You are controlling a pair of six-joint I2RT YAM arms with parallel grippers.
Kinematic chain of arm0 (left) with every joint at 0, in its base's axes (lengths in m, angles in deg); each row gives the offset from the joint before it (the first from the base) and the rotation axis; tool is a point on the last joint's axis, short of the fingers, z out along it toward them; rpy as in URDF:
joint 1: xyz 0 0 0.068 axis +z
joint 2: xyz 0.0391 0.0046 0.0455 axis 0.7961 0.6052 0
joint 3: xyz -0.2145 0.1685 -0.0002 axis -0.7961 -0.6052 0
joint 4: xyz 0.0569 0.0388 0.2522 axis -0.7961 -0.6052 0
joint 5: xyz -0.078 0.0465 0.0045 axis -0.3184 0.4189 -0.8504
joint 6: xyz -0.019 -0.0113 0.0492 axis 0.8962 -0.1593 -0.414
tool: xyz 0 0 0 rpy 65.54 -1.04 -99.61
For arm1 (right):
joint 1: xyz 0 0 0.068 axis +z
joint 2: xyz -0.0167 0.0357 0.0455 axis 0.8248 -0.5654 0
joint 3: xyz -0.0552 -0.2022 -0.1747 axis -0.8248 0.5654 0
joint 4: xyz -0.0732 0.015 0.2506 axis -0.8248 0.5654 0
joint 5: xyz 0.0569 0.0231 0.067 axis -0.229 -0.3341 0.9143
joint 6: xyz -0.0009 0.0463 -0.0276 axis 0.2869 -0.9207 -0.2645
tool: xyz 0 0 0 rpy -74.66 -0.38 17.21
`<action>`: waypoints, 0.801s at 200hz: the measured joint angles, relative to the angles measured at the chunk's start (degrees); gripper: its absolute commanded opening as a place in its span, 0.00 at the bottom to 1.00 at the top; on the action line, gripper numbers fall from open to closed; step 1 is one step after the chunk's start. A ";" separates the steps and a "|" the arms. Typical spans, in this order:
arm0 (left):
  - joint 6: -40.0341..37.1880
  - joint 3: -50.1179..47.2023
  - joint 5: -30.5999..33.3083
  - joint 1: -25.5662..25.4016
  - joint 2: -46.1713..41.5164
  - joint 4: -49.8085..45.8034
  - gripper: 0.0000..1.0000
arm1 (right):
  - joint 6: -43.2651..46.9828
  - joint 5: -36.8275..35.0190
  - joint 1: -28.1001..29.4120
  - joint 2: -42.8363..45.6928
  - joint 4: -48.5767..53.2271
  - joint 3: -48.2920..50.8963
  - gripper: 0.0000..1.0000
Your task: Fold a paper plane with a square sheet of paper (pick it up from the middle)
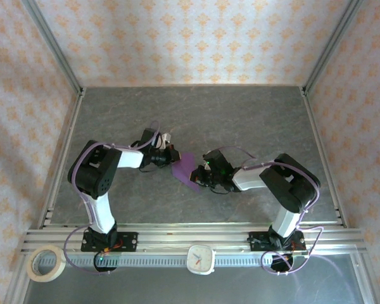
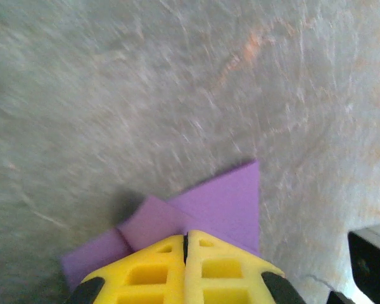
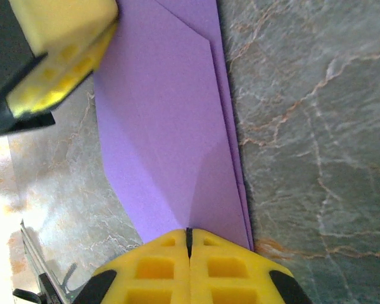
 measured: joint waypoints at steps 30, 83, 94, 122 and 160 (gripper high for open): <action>-0.83 1.79 2.34 1.64 0.35 -2.29 0.00 | 0.02 0.02 0.00 0.02 -0.28 0.20 0.00; -0.96 -0.46 8.28 2.95 -5.57 -3.85 0.00 | 0.07 0.68 -0.37 0.35 0.02 0.42 0.00; -0.98 -1.14 9.90 2.73 -8.37 -4.00 0.00 | 0.07 0.87 -0.37 0.35 0.17 0.42 0.00; -0.94 -3.61 10.49 -0.72 -13.33 -2.12 0.00 | 0.22 1.07 -0.46 0.35 0.26 0.39 0.00; -0.92 -4.42 6.71 -5.99 -10.62 0.44 0.00 | 0.46 1.31 -0.55 0.35 1.07 0.07 0.00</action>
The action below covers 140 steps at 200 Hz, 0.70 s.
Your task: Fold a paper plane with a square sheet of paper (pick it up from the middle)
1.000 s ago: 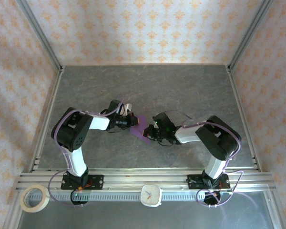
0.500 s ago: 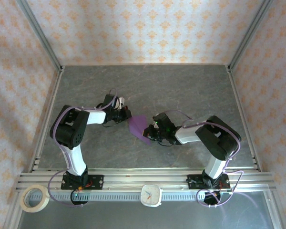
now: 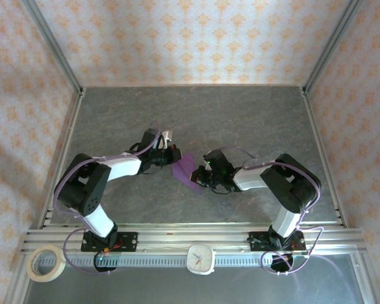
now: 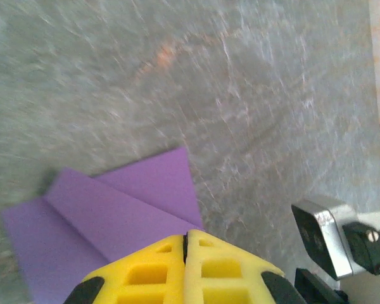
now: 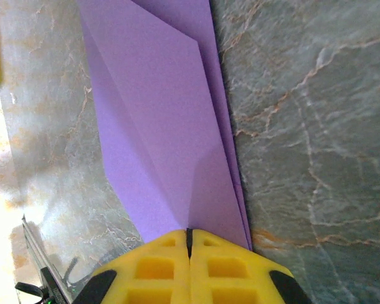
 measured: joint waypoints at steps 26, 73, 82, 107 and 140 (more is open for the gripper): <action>-0.02 0.20 -0.39 -0.11 3.76 0.87 0.00 | 0.22 0.07 -0.04 0.02 0.94 -0.48 0.00; -0.15 1.81 -0.33 -0.11 8.04 0.92 0.00 | -1.27 0.63 -0.20 0.90 2.25 -0.74 0.00; -0.24 1.81 -0.33 -0.11 8.09 0.92 0.00 | -2.08 0.63 -0.20 0.98 2.75 -0.92 0.00; -0.46 1.36 -0.20 -0.11 8.11 1.70 0.00 | -2.91 0.35 -0.09 0.98 6.34 -3.56 0.00; -0.70 0.87 -0.22 -0.11 8.11 2.80 0.00 | -3.06 -0.50 0.22 -1.64 8.46 -10.08 0.00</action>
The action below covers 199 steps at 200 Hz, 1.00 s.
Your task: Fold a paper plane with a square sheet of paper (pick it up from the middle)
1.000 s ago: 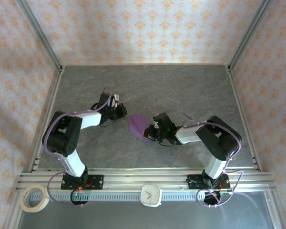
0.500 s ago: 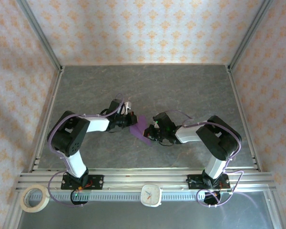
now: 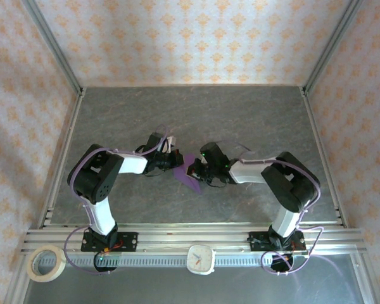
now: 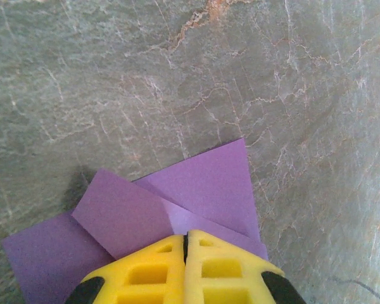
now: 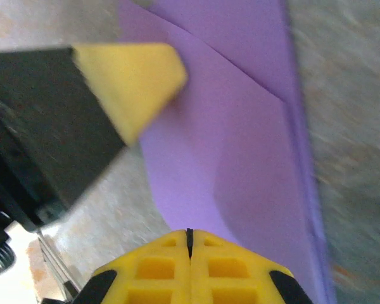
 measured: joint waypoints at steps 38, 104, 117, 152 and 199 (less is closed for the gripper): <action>-0.66 0.00 0.07 0.00 0.02 0.00 0.00 | 0.22 -1.36 0.72 -4.92 0.66 -2.86 0.00; -1.05 0.28 -0.13 0.00 0.35 -0.09 0.00 | 0.17 -0.46 0.72 3.54 -4.00 9.40 0.00; -1.05 0.28 -0.15 0.00 0.35 -0.09 0.00 | 0.09 -0.33 0.72 5.57 -4.50 11.85 0.00; -1.03 0.28 -0.17 0.00 0.37 -0.02 0.00 | 0.00 0.02 0.72 10.58 -4.98 17.57 0.00; -1.03 0.28 -0.15 0.00 0.39 0.13 0.00 | -1.49 -0.17 0.85 15.63 -1.14 18.75 0.00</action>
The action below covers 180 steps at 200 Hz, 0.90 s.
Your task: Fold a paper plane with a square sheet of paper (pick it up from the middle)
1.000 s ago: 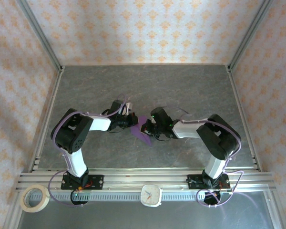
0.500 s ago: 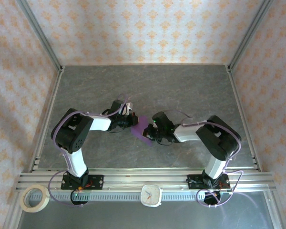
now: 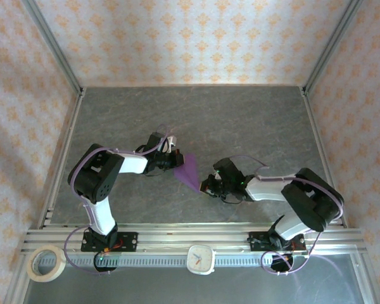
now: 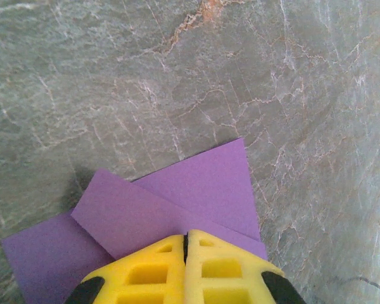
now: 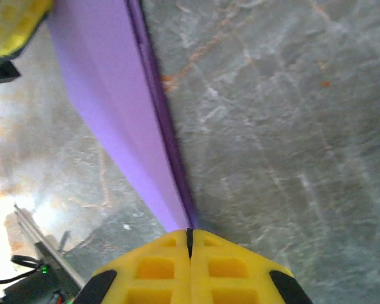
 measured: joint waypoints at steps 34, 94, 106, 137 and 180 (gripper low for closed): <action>0.00 0.00 0.00 0.00 0.00 0.02 0.00 | -0.87 -0.22 0.24 -3.06 0.02 -7.69 0.00; 0.02 0.00 -0.02 0.04 0.22 0.55 0.00 | -1.95 0.02 0.24 -13.05 -5.70 -9.05 0.00; 0.00 0.00 -0.02 0.04 0.28 0.66 0.00 | -1.92 0.31 0.35 -11.63 -7.17 -6.75 0.00; 0.13 0.00 -0.07 0.04 0.37 0.90 0.00 | -2.01 1.73 1.40 -3.82 -9.05 2.89 0.00; 0.17 0.00 -0.07 0.04 0.48 1.42 0.00 | -3.74 2.43 1.53 4.68 -6.21 8.57 0.00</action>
